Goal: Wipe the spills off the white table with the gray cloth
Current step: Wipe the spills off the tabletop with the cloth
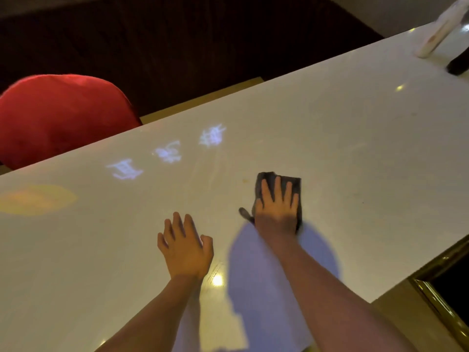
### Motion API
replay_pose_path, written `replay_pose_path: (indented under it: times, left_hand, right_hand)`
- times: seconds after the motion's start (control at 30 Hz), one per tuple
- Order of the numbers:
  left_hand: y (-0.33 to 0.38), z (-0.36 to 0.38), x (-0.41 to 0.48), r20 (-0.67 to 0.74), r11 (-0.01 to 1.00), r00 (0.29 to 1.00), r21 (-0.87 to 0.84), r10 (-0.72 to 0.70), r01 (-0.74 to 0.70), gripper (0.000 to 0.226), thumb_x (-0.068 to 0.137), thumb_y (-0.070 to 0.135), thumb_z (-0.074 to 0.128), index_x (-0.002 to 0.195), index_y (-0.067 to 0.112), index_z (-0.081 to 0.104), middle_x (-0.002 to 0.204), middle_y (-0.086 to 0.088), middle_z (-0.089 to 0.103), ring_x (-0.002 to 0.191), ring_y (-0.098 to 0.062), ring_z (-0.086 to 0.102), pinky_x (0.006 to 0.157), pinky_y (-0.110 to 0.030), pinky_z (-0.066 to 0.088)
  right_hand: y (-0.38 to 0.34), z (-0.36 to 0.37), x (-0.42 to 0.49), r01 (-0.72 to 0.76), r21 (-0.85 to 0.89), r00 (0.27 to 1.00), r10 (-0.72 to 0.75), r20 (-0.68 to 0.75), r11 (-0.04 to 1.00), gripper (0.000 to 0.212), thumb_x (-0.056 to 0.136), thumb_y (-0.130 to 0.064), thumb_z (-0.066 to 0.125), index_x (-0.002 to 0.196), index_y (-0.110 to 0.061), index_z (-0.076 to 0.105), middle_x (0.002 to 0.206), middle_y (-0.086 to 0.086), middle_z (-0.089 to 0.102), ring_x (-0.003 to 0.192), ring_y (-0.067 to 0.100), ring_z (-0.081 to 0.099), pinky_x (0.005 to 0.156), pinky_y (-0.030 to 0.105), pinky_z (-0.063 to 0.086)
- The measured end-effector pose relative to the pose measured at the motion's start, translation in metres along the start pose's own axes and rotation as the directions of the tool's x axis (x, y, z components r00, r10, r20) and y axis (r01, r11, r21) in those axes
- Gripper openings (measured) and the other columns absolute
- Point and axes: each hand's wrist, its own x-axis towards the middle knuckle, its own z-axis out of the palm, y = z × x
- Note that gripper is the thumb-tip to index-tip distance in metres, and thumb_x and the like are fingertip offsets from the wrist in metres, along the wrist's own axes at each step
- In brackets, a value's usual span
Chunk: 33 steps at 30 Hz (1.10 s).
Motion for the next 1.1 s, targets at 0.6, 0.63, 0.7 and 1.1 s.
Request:
replay_pose_path:
  times: [0.6, 0.63, 0.7, 1.1]
  left_hand:
    - [-0.002, 0.007, 0.000, -0.040, 0.998, 0.999, 0.069, 0.014, -0.012, 0.067, 0.086, 0.046, 0.042, 0.144, 0.012, 0.039, 0.158, -0.018, 0.032, 0.147, -0.041, 0.023, 0.115, -0.058, 0.024]
    - [-0.003, 0.007, 0.001, -0.041, 0.997, 0.999, 0.073, 0.019, -0.016, 0.067, 0.086, 0.046, 0.043, 0.144, 0.012, 0.040, 0.158, -0.018, 0.033, 0.147, -0.042, 0.023, 0.115, -0.059, 0.024]
    - [-0.004, 0.010, 0.001, -0.040, 0.997, 0.999, 0.079, 0.013, -0.010, 0.068, 0.087, 0.047, 0.041, 0.145, 0.012, 0.040, 0.159, -0.018, 0.031, 0.148, -0.041, 0.022, 0.116, -0.059, 0.023]
    - [0.006, 0.003, 0.006, -0.069, 1.000, 0.998, 0.016, -0.007, 0.008, 0.052, 0.078, 0.041, 0.042, 0.120, 0.011, 0.047, 0.141, -0.017, 0.040, 0.134, -0.041, 0.031, 0.107, -0.058, 0.028]
  right_hand:
    - [-0.008, -0.002, 0.053, -0.070, -0.067, 0.994, 0.075, 0.077, 0.995, 0.070, 0.092, -0.055, 0.026, 0.157, -0.028, 0.018, 0.166, 0.011, 0.014, 0.151, 0.040, 0.010, 0.120, 0.056, 0.009]
    - [-0.035, 0.004, 0.042, 0.080, -0.069, 0.991, -0.072, 0.115, 0.994, 0.073, 0.091, -0.058, 0.030, 0.157, -0.028, 0.018, 0.166, 0.013, 0.013, 0.150, 0.042, 0.008, 0.120, 0.057, 0.007]
    - [-0.079, 0.014, 0.011, 0.404, -0.072, 0.901, -0.382, 0.206, 0.912, 0.073, 0.093, -0.059, 0.033, 0.157, -0.029, 0.016, 0.166, 0.013, 0.009, 0.151, 0.043, 0.002, 0.120, 0.059, 0.003]
    - [0.044, 0.000, 0.050, 0.007, -0.054, 1.000, -0.005, 0.029, 0.999, 0.059, 0.099, -0.040, 0.036, 0.156, -0.033, 0.020, 0.167, 0.001, 0.014, 0.153, 0.029, 0.008, 0.123, 0.048, 0.006]
